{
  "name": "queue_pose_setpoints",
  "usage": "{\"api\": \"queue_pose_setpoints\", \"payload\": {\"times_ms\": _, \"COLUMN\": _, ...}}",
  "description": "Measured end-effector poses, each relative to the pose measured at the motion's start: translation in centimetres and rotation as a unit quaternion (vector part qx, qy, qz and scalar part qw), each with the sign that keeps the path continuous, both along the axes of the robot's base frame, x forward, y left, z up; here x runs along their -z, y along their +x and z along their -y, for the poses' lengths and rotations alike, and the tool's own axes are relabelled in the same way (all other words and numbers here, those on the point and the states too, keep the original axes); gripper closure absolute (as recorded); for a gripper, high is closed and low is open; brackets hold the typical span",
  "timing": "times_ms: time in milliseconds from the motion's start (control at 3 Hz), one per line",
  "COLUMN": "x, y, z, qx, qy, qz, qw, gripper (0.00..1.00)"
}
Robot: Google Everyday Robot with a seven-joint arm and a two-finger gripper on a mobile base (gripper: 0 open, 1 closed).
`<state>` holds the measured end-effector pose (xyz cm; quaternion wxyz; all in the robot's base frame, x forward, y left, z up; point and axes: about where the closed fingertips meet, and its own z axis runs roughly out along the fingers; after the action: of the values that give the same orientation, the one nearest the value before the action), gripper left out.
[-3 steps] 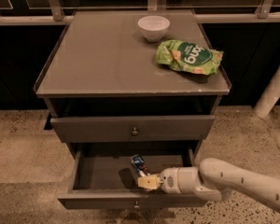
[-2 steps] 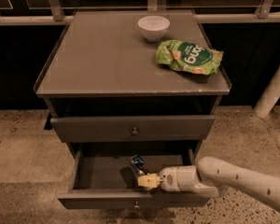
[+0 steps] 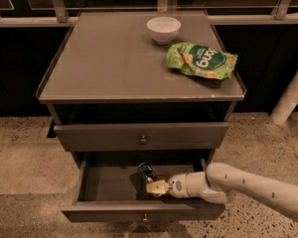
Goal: Place redbull can into middle drawer
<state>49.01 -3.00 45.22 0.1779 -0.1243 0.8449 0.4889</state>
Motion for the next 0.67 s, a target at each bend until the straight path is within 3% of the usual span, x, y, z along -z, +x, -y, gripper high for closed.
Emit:
{"api": "queue_pose_setpoints", "payload": {"times_ms": 333, "x": 1.1, "y": 1.0, "z": 0.1, "qx": -0.001, "qy": -0.002, "qz": -0.010, "qw": 0.9999, "gripper": 1.00}}
{"api": "queue_pose_setpoints", "payload": {"times_ms": 667, "x": 2.7, "y": 1.6, "z": 0.4, "qx": 0.003, "qy": -0.006, "qz": -0.036, "qw": 0.9993, "gripper": 1.00}}
